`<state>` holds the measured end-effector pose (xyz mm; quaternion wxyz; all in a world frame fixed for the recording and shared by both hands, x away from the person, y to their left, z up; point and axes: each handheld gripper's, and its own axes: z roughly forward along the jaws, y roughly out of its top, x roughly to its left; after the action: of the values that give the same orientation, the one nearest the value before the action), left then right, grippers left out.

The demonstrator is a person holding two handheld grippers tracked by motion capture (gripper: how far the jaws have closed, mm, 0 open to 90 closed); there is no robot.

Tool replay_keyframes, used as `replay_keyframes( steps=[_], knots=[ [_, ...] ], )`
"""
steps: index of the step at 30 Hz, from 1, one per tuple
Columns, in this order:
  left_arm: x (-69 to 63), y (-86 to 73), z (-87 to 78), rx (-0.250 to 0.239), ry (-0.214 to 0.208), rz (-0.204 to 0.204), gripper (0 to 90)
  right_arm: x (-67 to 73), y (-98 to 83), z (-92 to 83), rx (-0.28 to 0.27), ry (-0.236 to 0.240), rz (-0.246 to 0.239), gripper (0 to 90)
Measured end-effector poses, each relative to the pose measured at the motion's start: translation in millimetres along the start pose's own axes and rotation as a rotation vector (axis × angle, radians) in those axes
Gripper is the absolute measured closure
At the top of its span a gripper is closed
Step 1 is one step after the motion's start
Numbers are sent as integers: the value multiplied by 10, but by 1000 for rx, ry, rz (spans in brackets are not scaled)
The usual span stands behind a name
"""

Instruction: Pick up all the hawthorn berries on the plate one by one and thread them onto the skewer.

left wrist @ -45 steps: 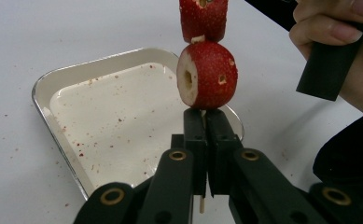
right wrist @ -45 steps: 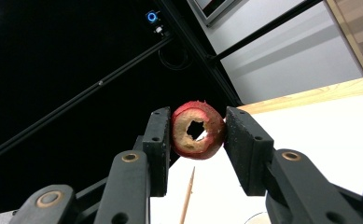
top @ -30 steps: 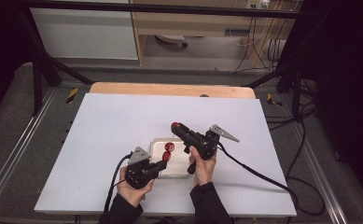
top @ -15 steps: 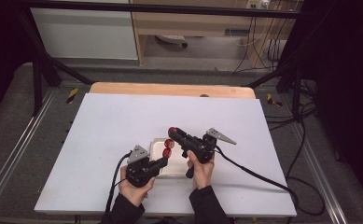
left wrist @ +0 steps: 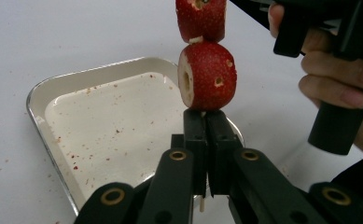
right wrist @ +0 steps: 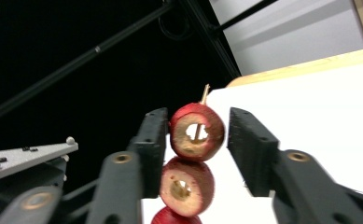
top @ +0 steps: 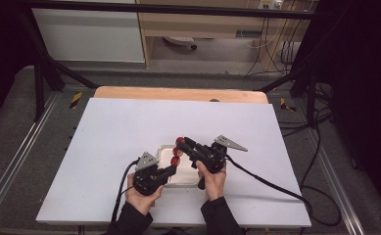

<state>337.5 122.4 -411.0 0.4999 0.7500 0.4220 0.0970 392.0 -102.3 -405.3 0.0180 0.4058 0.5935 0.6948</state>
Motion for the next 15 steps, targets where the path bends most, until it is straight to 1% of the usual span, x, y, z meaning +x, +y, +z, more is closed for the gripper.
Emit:
replay_keyframes(
  steps=[2, 3, 6, 7, 9, 11, 13, 15],
  knots=[
    [21, -4, -9, 4, 5, 7, 881, -2, 38, -33, 22, -14, -25, 504],
    [31, -4, -12, 2, 13, 13, 881, -4, 55, -53, 25, -19, -27, 488],
    [58, -14, -21, 9, 16, 19, 881, -20, 101, -110, 51, -33, -40, 417],
    [66, -19, -23, 10, 19, 24, 881, -34, 112, -126, 65, -44, -57, 385],
    [84, -26, -29, 16, 21, 32, 881, -59, 130, -161, 102, -66, -74, 317],
    [103, -29, -37, 26, 26, 49, 881, -92, 140, -203, 133, -85, -94, 267],
    [114, -36, -39, 37, 18, 55, 881, -130, 143, -248, 168, -108, -115, 223],
    [129, -40, -46, 50, 19, 72, 880, -172, 134, -293, 205, -130, -139, 178]
  ],
)
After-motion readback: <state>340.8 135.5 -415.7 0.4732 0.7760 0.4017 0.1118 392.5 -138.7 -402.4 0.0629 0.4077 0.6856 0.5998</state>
